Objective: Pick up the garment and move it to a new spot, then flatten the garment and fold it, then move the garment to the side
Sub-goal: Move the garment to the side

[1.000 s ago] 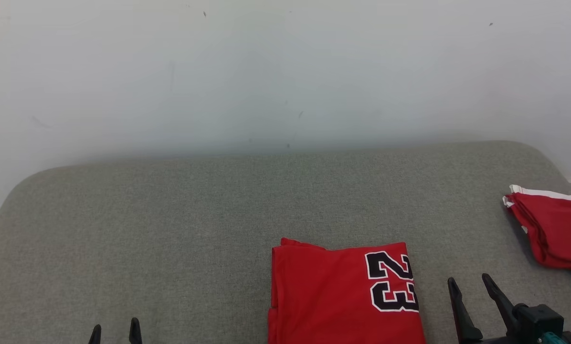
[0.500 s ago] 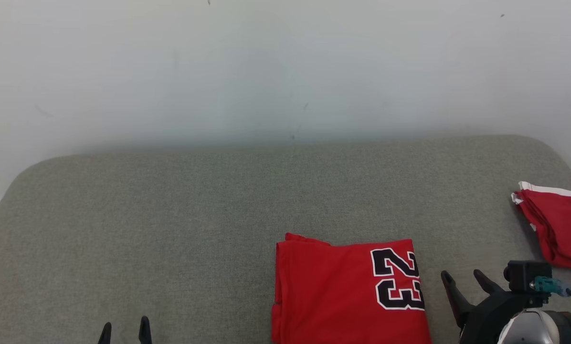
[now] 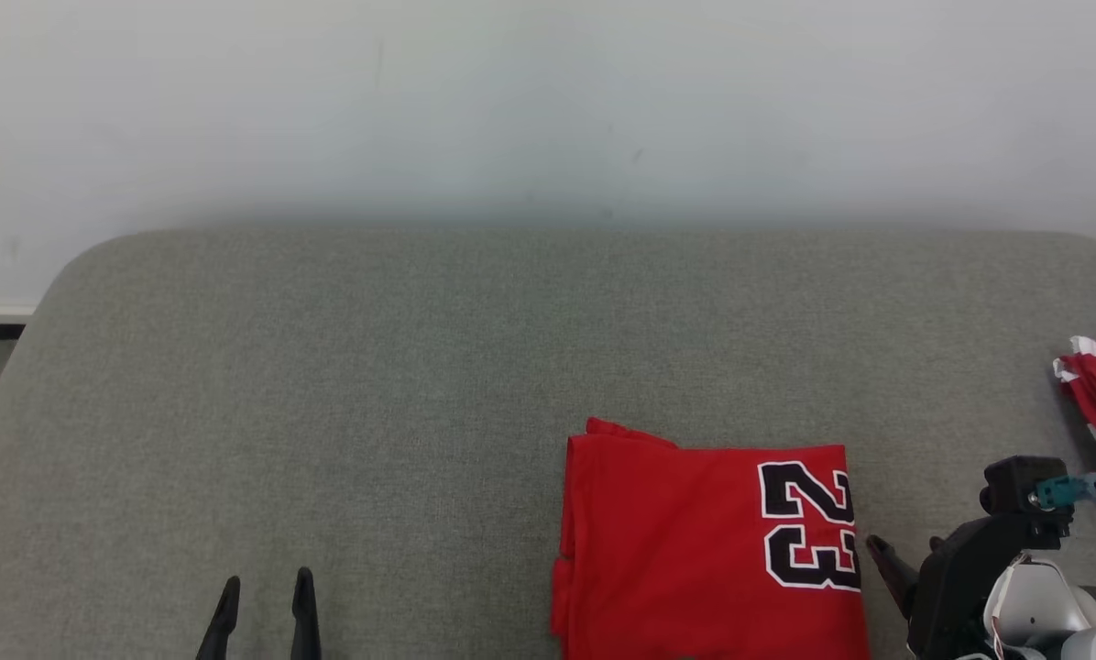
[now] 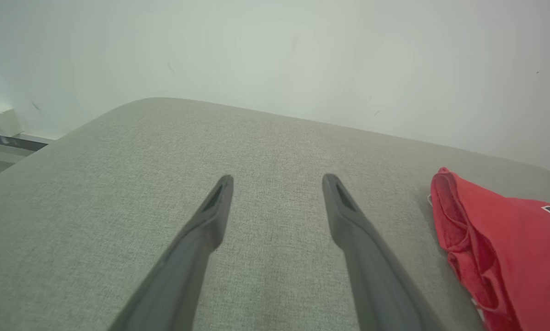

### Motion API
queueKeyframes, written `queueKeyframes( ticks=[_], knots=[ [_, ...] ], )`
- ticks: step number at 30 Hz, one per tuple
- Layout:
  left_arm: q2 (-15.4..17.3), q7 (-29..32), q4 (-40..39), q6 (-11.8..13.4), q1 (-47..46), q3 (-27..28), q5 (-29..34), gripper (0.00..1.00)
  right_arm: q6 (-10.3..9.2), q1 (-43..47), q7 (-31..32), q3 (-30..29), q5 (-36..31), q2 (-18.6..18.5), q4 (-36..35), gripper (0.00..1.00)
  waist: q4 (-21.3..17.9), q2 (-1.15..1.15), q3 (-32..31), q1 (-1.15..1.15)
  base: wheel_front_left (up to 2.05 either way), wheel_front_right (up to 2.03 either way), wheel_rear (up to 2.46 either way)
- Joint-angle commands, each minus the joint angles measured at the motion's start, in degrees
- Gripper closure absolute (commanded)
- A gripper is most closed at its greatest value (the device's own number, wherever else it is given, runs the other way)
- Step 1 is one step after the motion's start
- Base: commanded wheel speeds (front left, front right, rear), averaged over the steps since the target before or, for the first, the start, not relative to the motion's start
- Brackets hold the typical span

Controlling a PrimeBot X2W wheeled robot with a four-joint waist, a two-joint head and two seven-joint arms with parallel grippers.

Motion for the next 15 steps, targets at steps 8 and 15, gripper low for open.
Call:
queueKeyframes(
  ticks=[8, 15],
  knots=[
    [-0.09, -0.16, -1.49, 0.14, -3.89, -1.89, 0.1, 0.0, 0.0, -3.99, 5.07, -1.5, -2.12, 0.39, 2.67, 0.0, 4.0, 0.0, 6.26, 0.0, 0.0, 0.0, 0.0],
    [-0.09, -0.16, -1.98, -0.07, -5.73, -2.55, 0.35, 0.0, 0.0, -4.87, 8.64, -1.28, -3.23, 1.04, 6.83, 0.0, 5.23, 0.0, 8.51, 0.0, 0.0, 0.0, 0.0]
  ],
)
